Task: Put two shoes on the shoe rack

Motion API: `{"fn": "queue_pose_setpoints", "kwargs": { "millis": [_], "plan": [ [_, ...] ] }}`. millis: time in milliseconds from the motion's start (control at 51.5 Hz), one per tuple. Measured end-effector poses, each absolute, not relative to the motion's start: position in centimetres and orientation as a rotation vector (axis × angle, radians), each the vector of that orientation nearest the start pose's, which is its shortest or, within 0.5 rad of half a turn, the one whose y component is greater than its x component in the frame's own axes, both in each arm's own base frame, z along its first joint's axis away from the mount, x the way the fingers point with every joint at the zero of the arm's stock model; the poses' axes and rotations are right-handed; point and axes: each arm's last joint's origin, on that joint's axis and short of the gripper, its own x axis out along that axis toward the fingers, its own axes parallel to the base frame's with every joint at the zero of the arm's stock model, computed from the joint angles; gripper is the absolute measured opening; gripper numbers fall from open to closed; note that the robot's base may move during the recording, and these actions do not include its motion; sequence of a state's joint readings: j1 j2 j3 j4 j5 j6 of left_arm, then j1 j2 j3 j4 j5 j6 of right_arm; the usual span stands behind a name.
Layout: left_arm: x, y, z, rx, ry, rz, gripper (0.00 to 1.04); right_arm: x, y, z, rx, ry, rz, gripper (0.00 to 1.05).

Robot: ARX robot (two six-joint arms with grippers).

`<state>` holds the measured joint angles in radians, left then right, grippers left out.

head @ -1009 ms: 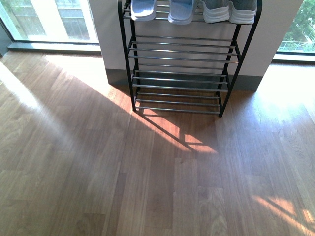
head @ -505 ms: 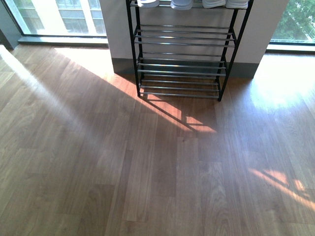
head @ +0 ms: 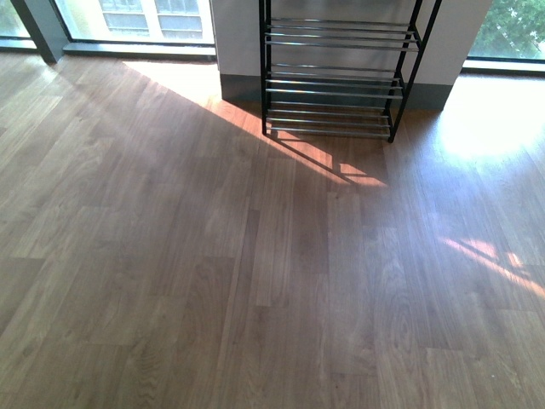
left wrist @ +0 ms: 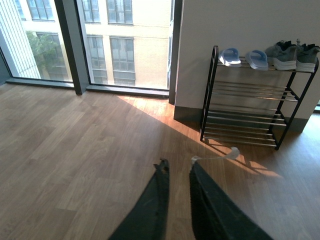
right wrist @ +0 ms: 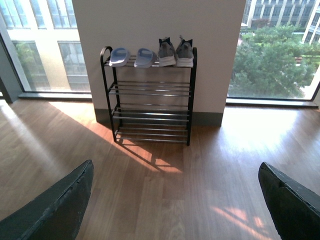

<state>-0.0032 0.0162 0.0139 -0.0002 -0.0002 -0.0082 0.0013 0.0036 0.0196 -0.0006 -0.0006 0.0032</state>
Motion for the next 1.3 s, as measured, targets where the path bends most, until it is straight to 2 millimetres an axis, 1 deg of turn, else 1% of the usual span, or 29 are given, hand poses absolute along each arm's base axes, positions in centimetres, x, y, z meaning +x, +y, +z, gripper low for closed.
{"fn": "queue_pose_setpoints", "kwargs": {
  "millis": [194,214,291,349,388,446,1301],
  "plan": [
    [9.78,-0.03,16.7,-0.008,0.002,-0.003,0.61,9.67,0.01,16.98,0.003,-0.015,0.002,0.96],
    [9.78,-0.03,16.7,-0.008,0.002,-0.003,0.62,9.67,0.01,16.98,0.003,-0.015,0.002,0.96],
    [9.78,-0.03,16.7,-0.008,0.002,-0.003,0.76,9.67,0.01,16.98,0.003,-0.015,0.002,0.96],
    [9.78,-0.03,16.7,-0.008,0.002,-0.003,0.91,9.67,0.01,16.98,0.003,-0.015,0.002,0.96],
    [9.78,-0.03,16.7,-0.006,0.002,-0.003,0.97,9.67,0.01,16.97,0.003,-0.015,0.002,0.96],
    [9.78,-0.03,16.7,-0.006,0.002,-0.003,0.95,9.67,0.01,16.98,0.003,-0.015,0.002,0.96],
    [9.78,-0.03,16.7,-0.005,0.002,-0.003,0.95,9.67,0.01,16.99,0.003,-0.015,0.002,0.96]
  ]
}}
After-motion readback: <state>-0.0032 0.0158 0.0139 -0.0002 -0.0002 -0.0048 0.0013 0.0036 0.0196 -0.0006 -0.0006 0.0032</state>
